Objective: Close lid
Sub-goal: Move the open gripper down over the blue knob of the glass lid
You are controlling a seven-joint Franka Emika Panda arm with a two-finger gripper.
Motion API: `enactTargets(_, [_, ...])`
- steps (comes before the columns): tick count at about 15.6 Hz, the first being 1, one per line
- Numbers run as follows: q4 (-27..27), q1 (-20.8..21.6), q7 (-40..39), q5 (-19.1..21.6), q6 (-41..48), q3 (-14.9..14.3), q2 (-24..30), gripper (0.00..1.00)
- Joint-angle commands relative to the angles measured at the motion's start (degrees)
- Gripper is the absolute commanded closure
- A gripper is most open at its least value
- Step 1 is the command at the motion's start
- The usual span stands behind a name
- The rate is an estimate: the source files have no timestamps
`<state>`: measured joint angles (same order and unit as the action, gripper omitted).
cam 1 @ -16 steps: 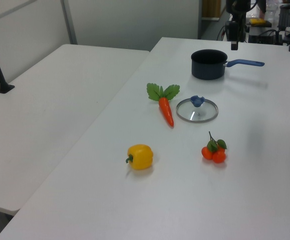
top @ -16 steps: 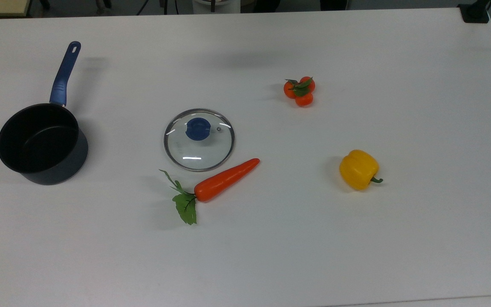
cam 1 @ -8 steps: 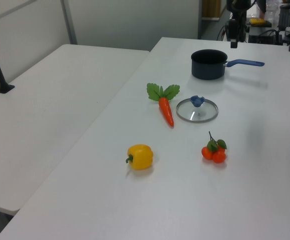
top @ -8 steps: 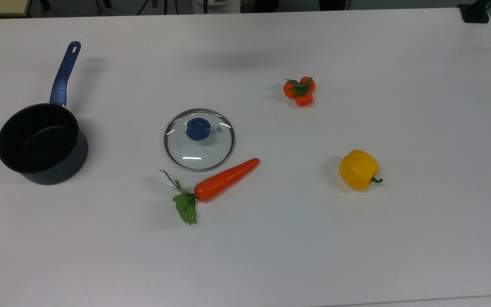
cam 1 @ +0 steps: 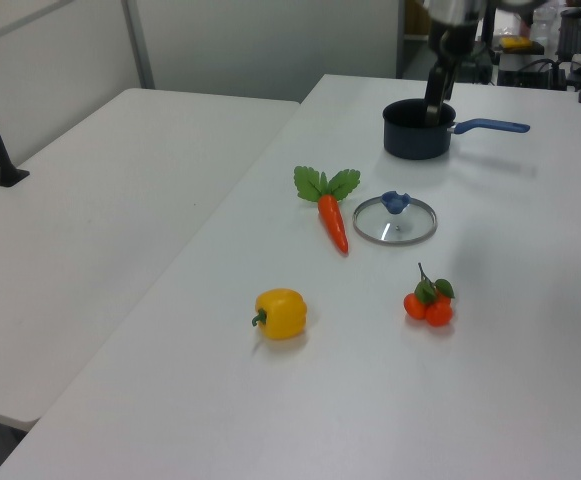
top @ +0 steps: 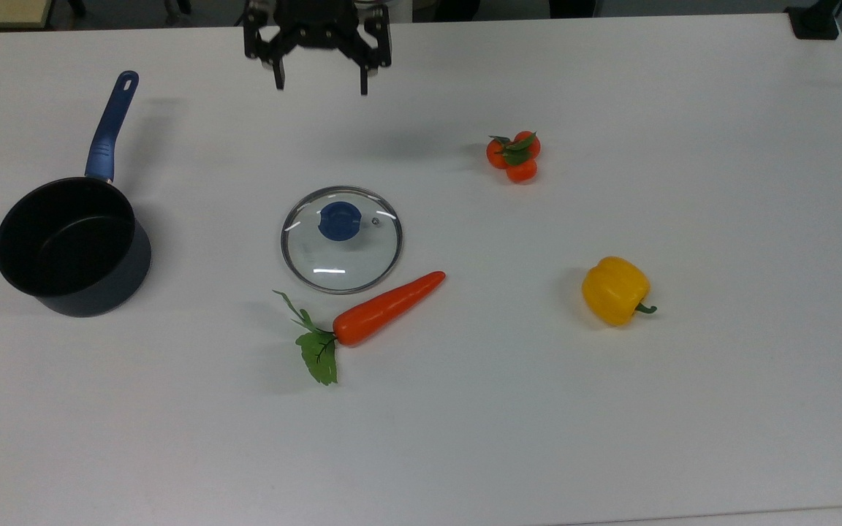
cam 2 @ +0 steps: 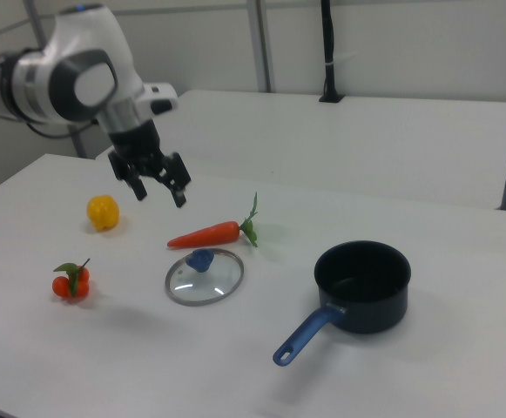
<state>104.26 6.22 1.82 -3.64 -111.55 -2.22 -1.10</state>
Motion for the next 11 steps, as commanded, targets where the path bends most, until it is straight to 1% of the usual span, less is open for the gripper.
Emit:
enactTargets(1, [1.12, 0.11, -2.97, 1.01, -4.54, 0.11, -4.25, 0.00])
enactTargets(4, [3.31, -0.07, -2.88, 1.01, -11.38, 0.11, -7.42, 0.00])
enactTargets(8, [9.19, -0.07, -2.88, 1.01, -20.61, 0.11, -8.39, 0.00])
enactTargets(10, [11.39, -0.77, -3.40, 1.01, -25.97, 0.11, -9.35, 0.00])
enactTargets(11, [11.58, -0.86, -3.41, 1.01, -27.13, 0.19, -10.14, 0.00])
